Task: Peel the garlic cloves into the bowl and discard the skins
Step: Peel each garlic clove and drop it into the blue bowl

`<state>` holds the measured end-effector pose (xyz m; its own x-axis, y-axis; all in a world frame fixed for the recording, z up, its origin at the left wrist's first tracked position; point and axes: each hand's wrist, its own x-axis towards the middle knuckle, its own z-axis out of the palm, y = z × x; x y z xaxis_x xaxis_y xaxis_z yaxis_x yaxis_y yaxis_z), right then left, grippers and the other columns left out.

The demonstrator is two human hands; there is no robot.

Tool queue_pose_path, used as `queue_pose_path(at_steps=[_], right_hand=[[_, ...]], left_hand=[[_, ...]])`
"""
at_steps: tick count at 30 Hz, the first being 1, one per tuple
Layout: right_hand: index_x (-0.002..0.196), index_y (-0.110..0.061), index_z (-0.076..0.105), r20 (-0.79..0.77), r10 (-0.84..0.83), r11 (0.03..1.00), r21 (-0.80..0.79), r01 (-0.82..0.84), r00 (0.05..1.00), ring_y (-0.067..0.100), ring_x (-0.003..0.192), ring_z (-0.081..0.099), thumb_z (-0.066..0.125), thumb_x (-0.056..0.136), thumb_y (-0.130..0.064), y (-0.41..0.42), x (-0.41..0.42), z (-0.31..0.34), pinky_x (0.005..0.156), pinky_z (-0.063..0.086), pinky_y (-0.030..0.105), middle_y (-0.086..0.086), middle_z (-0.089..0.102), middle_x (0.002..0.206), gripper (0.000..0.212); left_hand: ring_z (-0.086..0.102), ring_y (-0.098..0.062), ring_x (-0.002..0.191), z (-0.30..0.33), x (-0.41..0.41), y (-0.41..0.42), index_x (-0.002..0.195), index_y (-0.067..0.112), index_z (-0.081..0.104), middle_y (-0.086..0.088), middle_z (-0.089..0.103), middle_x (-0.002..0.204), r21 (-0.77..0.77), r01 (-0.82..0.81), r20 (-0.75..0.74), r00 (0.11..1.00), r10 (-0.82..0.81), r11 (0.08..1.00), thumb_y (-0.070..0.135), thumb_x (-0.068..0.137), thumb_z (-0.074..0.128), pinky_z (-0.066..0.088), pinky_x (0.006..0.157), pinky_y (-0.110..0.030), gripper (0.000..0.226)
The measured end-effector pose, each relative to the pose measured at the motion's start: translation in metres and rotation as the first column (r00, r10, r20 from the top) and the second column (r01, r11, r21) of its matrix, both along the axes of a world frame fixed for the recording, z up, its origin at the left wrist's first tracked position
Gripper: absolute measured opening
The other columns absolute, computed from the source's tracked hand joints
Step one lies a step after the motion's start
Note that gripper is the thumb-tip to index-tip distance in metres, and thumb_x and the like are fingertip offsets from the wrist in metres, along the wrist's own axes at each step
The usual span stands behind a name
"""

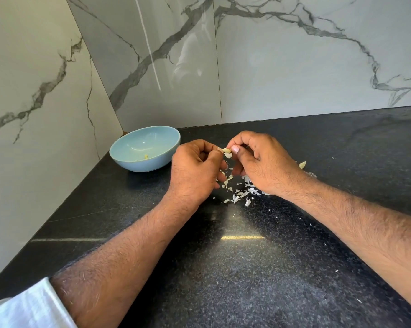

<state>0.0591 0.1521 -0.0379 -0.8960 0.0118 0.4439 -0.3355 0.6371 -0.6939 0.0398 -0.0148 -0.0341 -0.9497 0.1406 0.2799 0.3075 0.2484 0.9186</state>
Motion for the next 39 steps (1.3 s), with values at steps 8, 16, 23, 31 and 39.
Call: queue_pose_path(at_steps=[8,16,23,31,39], right_hand=[[0.104,-0.025,0.062,0.015,-0.019,1.0,-0.015,0.019,1.0,0.031,0.069,0.071,0.049,0.11,-0.021,0.0,-0.001,0.002,0.058,0.058,0.056,0.004,0.072,0.078,0.014],[0.097,-0.019,0.072,0.0,-0.094,0.986,-0.14,0.093,0.996,0.007,0.056,0.071,0.067,0.101,-0.02,0.009,-0.003,0.008,0.05,0.051,0.026,-0.004,0.072,0.075,0.007],[0.104,-0.02,0.077,-0.03,-0.015,0.992,-0.128,0.011,0.999,0.022,0.071,0.072,0.08,0.085,0.0,0.018,-0.004,0.011,0.068,0.064,0.034,-0.003,0.073,0.091,0.028],[0.101,-0.017,0.081,-0.105,0.087,0.989,-0.114,-0.099,0.991,0.007,0.066,0.074,0.078,0.094,-0.019,0.009,0.001,0.009,0.06,0.055,0.017,-0.012,0.076,0.076,0.008],[0.094,-0.014,0.08,-0.016,0.063,0.976,-0.209,-0.065,0.998,0.013,0.066,0.071,0.07,0.1,-0.015,0.01,-0.002,0.01,0.055,0.051,0.019,0.0,0.074,0.076,0.011]], left_hand=[[0.071,-0.024,0.059,-0.002,0.001,0.003,0.098,0.005,0.066,-0.01,0.075,0.078,0.091,0.135,0.047,0.989,-0.14,0.987,0.015,0.108,0.061,0.051,0.047,-0.03,0.015],[0.061,-0.023,0.058,0.003,-0.003,-0.002,0.094,0.011,0.063,-0.01,0.066,0.078,0.337,0.328,0.168,0.901,-0.4,0.883,0.006,0.108,0.055,0.039,0.044,-0.026,0.016],[0.06,-0.021,0.053,0.001,-0.008,-0.003,0.093,0.009,0.064,-0.009,0.066,0.074,0.313,0.231,0.166,0.942,-0.293,0.921,0.008,0.107,0.058,0.039,0.044,-0.026,0.016],[0.059,-0.019,0.053,-0.002,-0.008,-0.002,0.094,0.004,0.064,-0.005,0.064,0.07,0.189,0.206,0.099,0.969,-0.228,0.96,0.011,0.108,0.058,0.042,0.044,-0.026,0.017],[0.057,-0.016,0.051,-0.004,-0.003,0.003,0.092,0.004,0.063,-0.005,0.062,0.067,0.097,0.232,0.025,0.972,-0.236,0.968,0.005,0.105,0.057,0.043,0.044,-0.024,0.015]])
